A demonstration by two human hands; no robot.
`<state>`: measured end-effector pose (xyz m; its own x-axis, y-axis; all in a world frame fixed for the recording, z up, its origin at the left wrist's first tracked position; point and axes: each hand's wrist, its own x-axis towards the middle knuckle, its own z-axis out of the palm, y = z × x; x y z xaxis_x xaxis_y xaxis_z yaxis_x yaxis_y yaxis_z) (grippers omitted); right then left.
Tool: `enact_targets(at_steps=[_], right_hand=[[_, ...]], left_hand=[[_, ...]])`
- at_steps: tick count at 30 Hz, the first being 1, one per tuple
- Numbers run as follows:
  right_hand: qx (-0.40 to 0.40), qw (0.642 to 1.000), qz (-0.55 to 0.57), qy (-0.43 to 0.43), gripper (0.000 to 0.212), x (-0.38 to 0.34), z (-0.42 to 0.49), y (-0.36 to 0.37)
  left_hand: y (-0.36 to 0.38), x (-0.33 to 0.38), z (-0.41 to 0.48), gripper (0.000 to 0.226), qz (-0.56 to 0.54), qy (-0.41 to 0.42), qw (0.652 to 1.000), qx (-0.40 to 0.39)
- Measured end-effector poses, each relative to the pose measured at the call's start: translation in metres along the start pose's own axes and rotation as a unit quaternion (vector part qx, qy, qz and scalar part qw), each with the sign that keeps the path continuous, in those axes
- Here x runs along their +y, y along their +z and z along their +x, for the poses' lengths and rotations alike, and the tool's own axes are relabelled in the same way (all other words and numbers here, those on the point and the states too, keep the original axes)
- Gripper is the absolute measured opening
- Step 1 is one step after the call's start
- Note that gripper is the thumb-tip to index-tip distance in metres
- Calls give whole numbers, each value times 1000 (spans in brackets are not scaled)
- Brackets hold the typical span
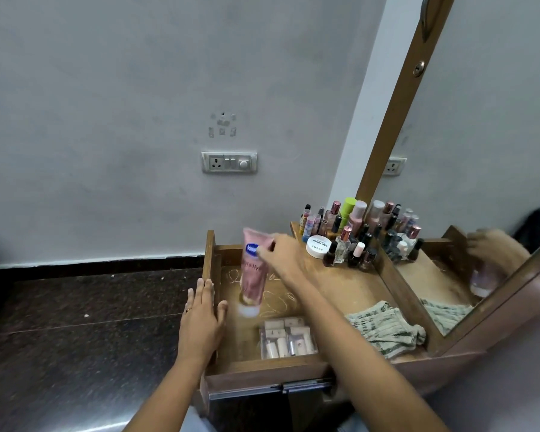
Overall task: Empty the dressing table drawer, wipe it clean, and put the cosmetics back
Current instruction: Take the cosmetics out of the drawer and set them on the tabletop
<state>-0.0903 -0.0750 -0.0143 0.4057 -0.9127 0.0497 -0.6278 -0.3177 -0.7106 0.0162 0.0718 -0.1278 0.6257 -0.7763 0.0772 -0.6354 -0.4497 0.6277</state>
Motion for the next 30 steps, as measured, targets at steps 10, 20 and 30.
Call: enact_targets(at_steps=[10, 20, 30], right_hand=[[210, 967, -123, -68, 21, -3, 8, -119], [244, 953, -172, -58, 24, 15, 8, -108], [245, 956, -160, -33, 24, 22, 2, -108]], left_hand=[[1, -1, 0, 62, 11, 3, 1000, 1], [2, -2, 0, 63, 15, 0, 1000, 2], [5, -2, 2, 63, 16, -3, 1000, 5]])
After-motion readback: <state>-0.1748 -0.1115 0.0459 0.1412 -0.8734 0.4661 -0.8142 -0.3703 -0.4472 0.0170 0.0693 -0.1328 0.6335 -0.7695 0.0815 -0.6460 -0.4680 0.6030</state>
